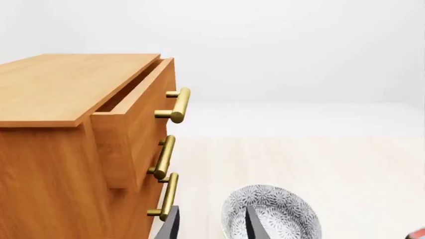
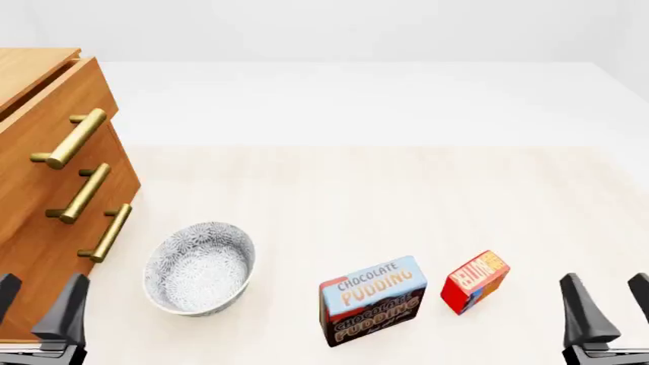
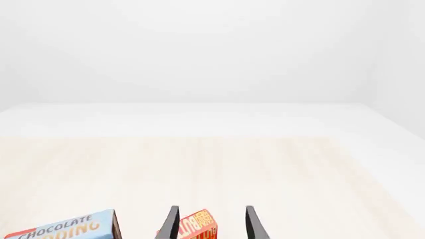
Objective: Put the butter at the back in the top drawer of the cabinet and close it.
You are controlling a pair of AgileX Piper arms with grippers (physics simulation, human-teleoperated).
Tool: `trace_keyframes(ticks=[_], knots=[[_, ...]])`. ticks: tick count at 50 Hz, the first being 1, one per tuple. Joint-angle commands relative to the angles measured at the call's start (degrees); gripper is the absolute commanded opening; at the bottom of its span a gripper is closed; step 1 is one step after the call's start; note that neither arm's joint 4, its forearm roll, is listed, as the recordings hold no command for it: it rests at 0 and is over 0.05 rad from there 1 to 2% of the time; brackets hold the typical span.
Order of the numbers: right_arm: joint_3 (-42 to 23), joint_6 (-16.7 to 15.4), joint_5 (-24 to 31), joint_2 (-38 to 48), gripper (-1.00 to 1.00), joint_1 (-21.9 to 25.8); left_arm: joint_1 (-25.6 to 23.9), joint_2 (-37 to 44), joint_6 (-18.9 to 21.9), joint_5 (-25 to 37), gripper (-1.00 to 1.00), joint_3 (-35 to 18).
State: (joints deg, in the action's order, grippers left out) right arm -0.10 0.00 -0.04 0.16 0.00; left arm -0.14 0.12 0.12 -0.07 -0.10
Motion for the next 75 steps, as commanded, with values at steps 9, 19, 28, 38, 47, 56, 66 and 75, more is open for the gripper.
trace_keyframes(ticks=[9,19,28,38,47,56,66,75], knots=[[-0.15,0.0,-0.06,0.25,1.0,0.0,-0.1,0.77,0.53,-0.15,1.0,-0.15],[-0.15,0.0,-0.06,0.25,1.0,0.0,-0.42,1.01,2.1,-0.28,1.0,-0.19],[-0.15,0.0,-0.06,0.25,1.0,0.0,0.15,1.59,4.5,-0.51,1.0,-0.22],[-0.15,0.0,-0.06,0.25,1.0,0.0,1.52,0.94,2.19,19.91,1.0,-22.93],[-0.15,0.0,-0.06,0.25,1.0,0.0,6.09,5.1,11.55,23.06,1.0,-26.07],[-0.15,0.0,-0.06,0.25,1.0,0.0,-1.58,9.74,17.65,21.7,1.0,-27.26],[-0.15,0.0,-0.06,0.25,1.0,0.0,-8.78,15.5,22.47,20.12,1.0,-29.12],[-0.15,0.0,-0.06,0.25,1.0,0.0,-6.58,9.99,29.95,28.36,1.0,-32.52]])
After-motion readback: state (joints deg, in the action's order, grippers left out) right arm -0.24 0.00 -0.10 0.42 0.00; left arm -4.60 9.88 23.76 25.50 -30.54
